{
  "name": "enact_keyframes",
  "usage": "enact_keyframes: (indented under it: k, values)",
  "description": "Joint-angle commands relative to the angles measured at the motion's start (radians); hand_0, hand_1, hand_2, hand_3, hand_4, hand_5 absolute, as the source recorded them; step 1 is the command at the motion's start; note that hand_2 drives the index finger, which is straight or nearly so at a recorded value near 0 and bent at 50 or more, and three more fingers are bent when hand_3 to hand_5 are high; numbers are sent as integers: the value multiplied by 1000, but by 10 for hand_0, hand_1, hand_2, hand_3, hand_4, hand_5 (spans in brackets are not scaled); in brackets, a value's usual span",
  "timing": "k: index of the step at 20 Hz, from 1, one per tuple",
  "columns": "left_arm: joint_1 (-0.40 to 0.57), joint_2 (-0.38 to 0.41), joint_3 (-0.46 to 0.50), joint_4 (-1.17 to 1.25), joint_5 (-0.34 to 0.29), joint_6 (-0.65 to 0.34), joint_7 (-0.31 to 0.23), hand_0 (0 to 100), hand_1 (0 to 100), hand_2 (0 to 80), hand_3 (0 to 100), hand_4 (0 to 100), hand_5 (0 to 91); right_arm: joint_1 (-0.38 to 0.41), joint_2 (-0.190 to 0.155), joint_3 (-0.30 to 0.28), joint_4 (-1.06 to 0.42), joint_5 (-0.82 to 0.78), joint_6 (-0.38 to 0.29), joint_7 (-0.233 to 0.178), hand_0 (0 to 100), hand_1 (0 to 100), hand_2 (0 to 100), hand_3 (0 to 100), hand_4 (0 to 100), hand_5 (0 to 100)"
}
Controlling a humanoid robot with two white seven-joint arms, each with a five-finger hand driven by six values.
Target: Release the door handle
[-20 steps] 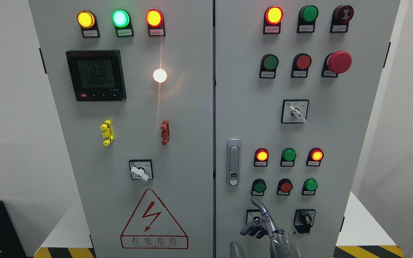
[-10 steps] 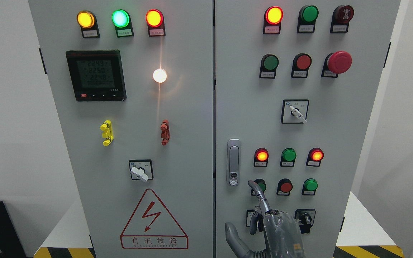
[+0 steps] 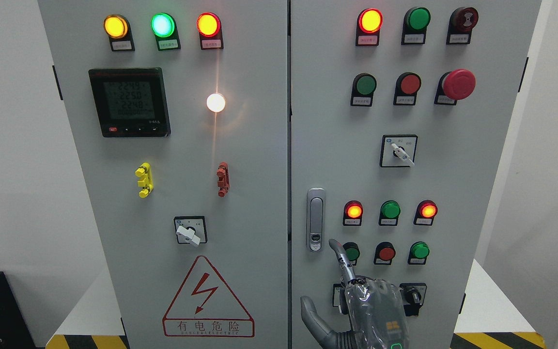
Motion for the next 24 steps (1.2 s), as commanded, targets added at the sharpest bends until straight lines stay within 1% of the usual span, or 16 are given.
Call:
enact_keyframes:
  k: [1,5,11,17,24]
  values:
    - [-26,0,0,29,0,0,1,120,556,0,0,0,0,-16,-2,1,77,108,-5,-11,342,262,11,1000,1000,1000]
    - [-26,0,0,29,1,0,1,120,556,0,0,0,0,-35,-2,3,100,163,-6,-22,342,256,9,1000,1000,1000]
    - [-26,0,0,29,1,0,1,120,556,0,0,0,0,-75,-6,1,129,180,-6,-23,342,247,8,1000,1000,1000]
    - [-26,0,0,29,0,0,1,120,556,0,0,0,0,-76,-8,1,137,207,-6,-22,341,244,8,1000,1000,1000]
    - [-28,0,0,29,0,0,1,120,556,0,0,0,0,-96,-6,0,140,221,-5,-14,340,241,13,1000,1000,1000]
